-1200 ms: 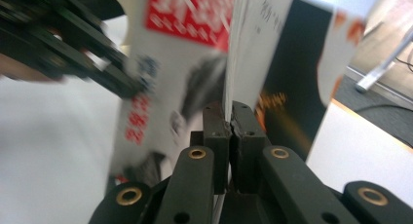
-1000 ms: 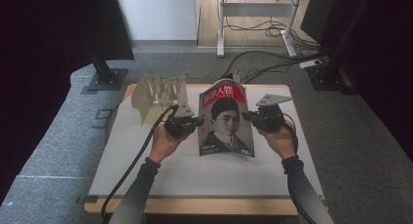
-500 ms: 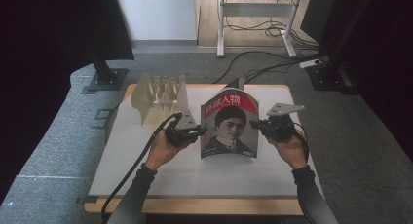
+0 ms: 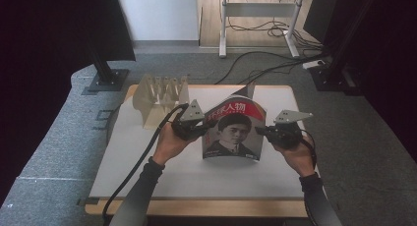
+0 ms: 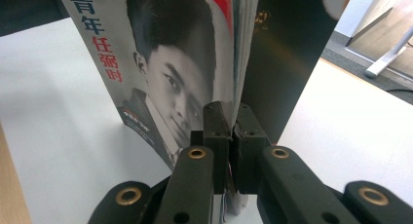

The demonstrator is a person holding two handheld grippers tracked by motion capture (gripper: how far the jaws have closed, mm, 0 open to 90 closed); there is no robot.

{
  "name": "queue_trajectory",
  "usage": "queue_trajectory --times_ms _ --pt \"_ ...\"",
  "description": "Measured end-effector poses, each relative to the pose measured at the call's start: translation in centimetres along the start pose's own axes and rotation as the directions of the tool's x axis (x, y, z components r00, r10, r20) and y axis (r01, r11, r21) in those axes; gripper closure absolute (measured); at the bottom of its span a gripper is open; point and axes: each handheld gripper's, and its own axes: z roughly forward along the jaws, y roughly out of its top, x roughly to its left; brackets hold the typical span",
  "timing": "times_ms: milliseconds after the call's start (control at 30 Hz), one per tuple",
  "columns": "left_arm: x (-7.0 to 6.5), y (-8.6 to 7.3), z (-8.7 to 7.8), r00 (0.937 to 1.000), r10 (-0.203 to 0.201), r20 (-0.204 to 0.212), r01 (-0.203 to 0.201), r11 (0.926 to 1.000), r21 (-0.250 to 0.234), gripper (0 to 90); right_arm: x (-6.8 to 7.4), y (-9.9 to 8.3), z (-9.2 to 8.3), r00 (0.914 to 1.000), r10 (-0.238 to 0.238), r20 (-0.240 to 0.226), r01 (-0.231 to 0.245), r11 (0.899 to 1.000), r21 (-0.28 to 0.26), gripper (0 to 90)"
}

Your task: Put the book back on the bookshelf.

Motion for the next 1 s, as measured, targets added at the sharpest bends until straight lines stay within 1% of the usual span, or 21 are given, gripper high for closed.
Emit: queue_trajectory --times_ms 100,167,200,233,333,400,467,500,567,633,733,867,933,1000 --pt "0.0 0.2 0.2 0.9999 -0.009 -0.008 0.009 0.9999 0.008 81.9 0.0 -0.1 0.0 1.0000 -0.002 -0.004 0.002 1.000 -0.006 85.2" --pt "0.1 0.2 0.2 0.9995 -0.007 -0.032 0.008 0.9998 0.020 84.5 -0.1 -0.1 0.0 1.0000 -0.001 -0.004 0.001 1.000 -0.007 85.0" --pt "0.3 0.2 0.2 0.9991 -0.040 -0.016 0.040 0.9990 0.021 85.3 -0.1 -0.1 0.0 1.0000 -0.001 -0.003 0.001 1.000 -0.008 84.9" --pt "0.5 0.1 0.2 0.9982 -0.059 -0.001 0.059 0.9981 0.016 86.0 -0.2 -0.2 0.0 1.0000 -0.003 0.001 0.003 1.000 -0.010 84.5" --pt "0.8 0.0 0.1 0.9977 -0.067 0.007 0.067 0.9977 0.010 86.6 -0.3 -0.3 0.1 0.9999 -0.003 0.016 0.003 1.000 -0.009 81.1" --pt "1.0 -0.1 0.0 0.9977 -0.068 0.006 0.068 0.9977 0.007 86.8 -0.5 -0.6 0.2 0.9992 -0.001 0.039 0.001 1.000 -0.004 76.9" --pt "1.2 -0.2 -0.1 0.9966 -0.081 0.014 0.081 0.9967 0.005 86.9 -0.7 -1.0 0.3 0.9982 0.011 0.058 -0.012 1.000 0.001 71.3" --pt "1.3 -0.3 -0.2 0.9960 -0.088 0.017 0.088 0.9961 0.004 86.9 -0.9 -1.2 0.4 0.9976 0.015 0.068 -0.016 1.000 0.011 68.9" --pt "1.5 -0.3 -0.6 0.9951 -0.098 0.014 0.098 0.9952 0.003 86.9 -1.2 -1.8 0.5 0.9959 0.017 0.089 -0.019 1.000 0.023 62.1" --pt "1.7 -0.4 -1.0 0.9942 -0.107 0.013 0.107 0.9942 0.008 86.9 -1.4 -2.3 0.6 0.9950 0.035 0.093 -0.037 0.999 0.026 56.7" --pt "2.1 -0.7 -1.8 0.9920 -0.126 0.016 0.125 0.9920 0.015 87.0 -1.6 -3.0 0.9 0.9930 0.041 0.111 -0.046 0.998 0.041 47.7" --pt "2.6 -1.2 -2.9 0.9886 -0.150 0.004 0.150 0.9884 0.021 87.0 -1.7 -4.0 1.5 0.9919 0.031 0.123 -0.040 0.997 0.069 38.5" --pt "2.8 -1.4 -3.5 0.9865 -0.164 0.002 0.164 0.9864 0.017 87.1 -1.6 -4.5 1.8 0.9924 0.031 0.119 -0.041 0.996 0.078 34.6" --pt "3.0 -1.7 -4.1 0.9844 -0.176 0.000 0.176 0.9843 0.008 87.1 -1.5 -5.0 2.2 0.9919 0.015 0.126 -0.027 0.995 0.097 29.8"
